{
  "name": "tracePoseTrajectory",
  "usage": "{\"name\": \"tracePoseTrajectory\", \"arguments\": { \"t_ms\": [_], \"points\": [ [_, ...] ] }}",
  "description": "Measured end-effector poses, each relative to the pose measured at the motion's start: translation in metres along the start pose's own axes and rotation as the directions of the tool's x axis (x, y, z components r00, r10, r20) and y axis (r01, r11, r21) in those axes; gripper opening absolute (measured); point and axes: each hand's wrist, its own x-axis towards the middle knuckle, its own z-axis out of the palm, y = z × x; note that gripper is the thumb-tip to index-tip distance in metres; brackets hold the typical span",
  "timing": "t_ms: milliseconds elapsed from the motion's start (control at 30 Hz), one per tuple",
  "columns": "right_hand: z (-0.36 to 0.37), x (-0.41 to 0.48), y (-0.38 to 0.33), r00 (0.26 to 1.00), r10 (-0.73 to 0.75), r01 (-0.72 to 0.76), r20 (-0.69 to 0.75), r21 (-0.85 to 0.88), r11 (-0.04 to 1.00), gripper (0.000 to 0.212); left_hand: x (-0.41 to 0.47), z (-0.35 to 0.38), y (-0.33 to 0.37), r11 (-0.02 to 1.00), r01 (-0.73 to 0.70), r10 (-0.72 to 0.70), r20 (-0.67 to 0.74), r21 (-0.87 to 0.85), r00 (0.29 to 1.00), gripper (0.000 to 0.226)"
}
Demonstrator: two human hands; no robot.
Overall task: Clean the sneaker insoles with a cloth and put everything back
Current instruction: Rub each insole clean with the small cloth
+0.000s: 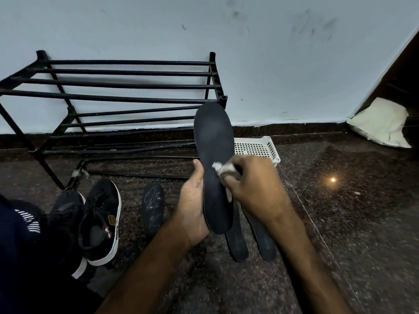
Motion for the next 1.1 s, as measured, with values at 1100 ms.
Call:
{"name": "tracePoseTrajectory", "arguments": {
  "t_ms": [1100],
  "points": [
    [-0.001, -0.002, -0.004, 0.871, -0.35, 0.327, 0.345, 0.124, 0.937, 0.008, 0.002, -0.016, 0.014, 0.998, 0.054, -0.052, 0.056, -0.028, 0.997, 0.059]
  ]
}}
